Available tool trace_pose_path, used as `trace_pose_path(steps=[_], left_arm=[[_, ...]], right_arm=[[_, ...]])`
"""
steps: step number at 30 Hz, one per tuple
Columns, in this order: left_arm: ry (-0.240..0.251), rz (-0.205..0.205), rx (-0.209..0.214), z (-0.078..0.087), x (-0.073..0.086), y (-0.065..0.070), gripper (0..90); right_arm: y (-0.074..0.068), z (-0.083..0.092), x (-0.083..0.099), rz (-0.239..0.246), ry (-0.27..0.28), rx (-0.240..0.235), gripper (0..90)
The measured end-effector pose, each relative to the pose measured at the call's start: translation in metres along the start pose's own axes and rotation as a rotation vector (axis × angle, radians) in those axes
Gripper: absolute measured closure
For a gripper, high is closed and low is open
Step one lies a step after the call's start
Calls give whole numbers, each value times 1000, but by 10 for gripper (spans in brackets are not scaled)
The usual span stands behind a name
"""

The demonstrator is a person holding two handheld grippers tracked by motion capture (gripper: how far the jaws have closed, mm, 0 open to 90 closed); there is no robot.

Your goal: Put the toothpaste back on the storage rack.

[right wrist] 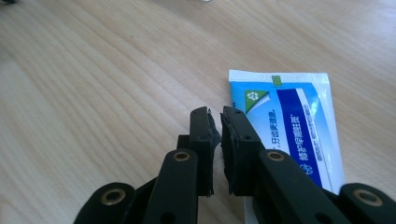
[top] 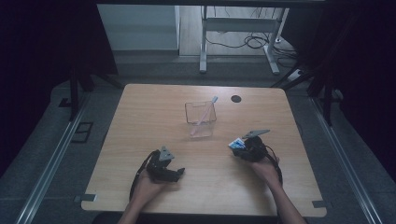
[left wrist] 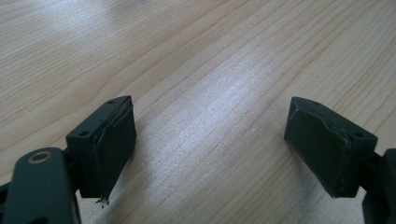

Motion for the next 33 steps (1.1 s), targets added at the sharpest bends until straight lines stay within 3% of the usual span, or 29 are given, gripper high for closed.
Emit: trace_pose_path(steps=[5,13,22,33], left_arm=[[0,0,0,0,0,0,166],[0,0,0,0,0,0,166],[1,0,0,0,0,0,166],[0,0,0,0,0,0,166]], right_arm=[[4,0,-4,-14,-3,26,818],[7,-2,-10,-29,-18,19,771],[1,15,-10,0,-24,-3,608],[8,42,-3,29,-64,36,423]])
Point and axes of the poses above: each handheld gripper's, and its own axes: z roughly backward along the jaws, x roughly out of its underside, y roughly to its right, the point moved 1 cm from there along -z, roughly forward along the jaws, and after that the axes turned 1 degree about y, right-handed, at the moved point
